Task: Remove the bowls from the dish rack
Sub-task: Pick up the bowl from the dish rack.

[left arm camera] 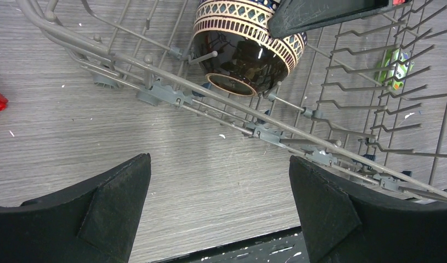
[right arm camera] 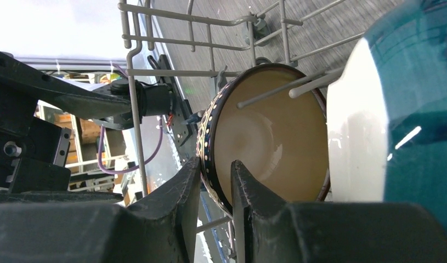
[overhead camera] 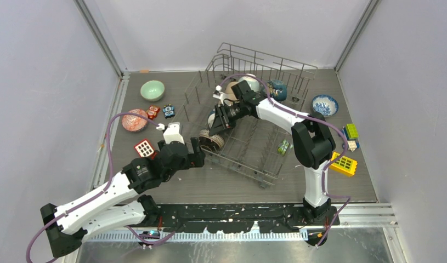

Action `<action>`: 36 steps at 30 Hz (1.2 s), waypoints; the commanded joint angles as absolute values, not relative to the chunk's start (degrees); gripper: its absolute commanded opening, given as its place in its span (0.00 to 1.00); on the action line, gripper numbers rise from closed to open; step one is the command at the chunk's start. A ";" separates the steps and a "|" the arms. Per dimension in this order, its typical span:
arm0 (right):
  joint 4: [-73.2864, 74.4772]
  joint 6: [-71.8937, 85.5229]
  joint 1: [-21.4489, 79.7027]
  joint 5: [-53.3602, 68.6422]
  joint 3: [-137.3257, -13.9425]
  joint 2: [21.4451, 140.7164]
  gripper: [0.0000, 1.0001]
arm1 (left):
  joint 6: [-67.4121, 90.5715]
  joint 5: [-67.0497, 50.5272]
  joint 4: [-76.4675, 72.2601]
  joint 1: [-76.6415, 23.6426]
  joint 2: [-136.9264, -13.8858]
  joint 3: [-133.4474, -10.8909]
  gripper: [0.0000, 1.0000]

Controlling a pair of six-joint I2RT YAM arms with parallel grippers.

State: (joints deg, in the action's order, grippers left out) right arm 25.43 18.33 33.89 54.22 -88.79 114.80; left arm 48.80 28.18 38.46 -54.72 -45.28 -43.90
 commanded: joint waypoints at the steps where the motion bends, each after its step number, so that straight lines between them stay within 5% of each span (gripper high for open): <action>1: 22.90 24.15 36.40 63.06 -85.78 113.49 0.10 | 48.16 28.35 36.09 -54.41 -44.75 -44.69 0.98; 4: 15.80 29.82 36.38 64.24 -83.36 112.60 0.01 | 48.16 28.41 36.20 -54.40 -44.56 -44.71 0.98; 24: -42.84 75.55 31.39 65.96 -73.17 109.84 0.01 | 49.04 29.17 38.02 -54.29 -44.11 -45.61 0.98; 36: -47.66 79.92 29.94 65.57 -73.53 108.08 0.01 | 49.04 29.38 38.63 -54.32 -44.21 -46.23 0.98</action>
State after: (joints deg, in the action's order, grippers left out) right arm -36.21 74.70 29.47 60.71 -70.06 114.61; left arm 49.01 28.27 38.65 -54.63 -44.73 -43.92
